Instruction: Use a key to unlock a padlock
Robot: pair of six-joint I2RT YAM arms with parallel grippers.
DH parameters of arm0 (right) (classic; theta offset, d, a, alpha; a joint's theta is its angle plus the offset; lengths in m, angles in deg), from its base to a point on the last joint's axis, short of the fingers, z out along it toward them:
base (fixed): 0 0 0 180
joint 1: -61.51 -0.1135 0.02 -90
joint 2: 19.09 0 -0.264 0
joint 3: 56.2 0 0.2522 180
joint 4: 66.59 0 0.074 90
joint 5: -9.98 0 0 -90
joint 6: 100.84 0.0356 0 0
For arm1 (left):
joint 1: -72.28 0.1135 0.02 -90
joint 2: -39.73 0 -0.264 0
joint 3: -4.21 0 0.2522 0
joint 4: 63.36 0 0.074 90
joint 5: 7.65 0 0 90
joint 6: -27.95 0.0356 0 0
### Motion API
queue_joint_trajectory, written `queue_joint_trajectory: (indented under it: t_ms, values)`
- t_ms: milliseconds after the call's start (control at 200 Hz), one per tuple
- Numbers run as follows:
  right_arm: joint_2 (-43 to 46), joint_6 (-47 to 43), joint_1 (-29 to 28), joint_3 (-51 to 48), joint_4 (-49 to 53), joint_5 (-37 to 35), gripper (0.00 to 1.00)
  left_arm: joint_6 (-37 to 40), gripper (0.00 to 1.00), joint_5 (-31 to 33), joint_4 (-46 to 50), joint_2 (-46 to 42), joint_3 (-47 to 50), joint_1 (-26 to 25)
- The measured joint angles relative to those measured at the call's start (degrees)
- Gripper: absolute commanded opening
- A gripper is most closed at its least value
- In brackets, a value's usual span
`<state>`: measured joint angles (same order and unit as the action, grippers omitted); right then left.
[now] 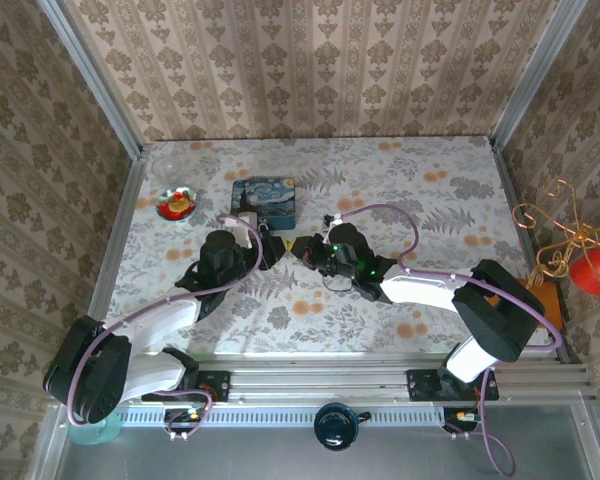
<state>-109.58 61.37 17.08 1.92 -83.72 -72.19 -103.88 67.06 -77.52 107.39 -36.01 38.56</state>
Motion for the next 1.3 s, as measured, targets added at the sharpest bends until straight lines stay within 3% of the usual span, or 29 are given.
queue_joint_trajectory:
  t_ms: [840, 1140, 1300]
  values:
    - [0.00, -0.20, -0.66, -0.61, 1.55, 0.00, 0.00, -0.22, 0.11, 0.00, 0.28, -0.76, -1.44, 0.00]
    - [0.00, -0.22, -0.83, -0.61, 1.55, -0.02, 0.00, -0.22, 0.18, -0.20, 0.39, -0.13, -1.62, 0.00]
    - [0.00, -0.39, -0.85, -0.61, 1.55, -0.02, 0.00, -0.24, 0.16, -0.20, 0.52, 0.74, -1.64, -0.02]
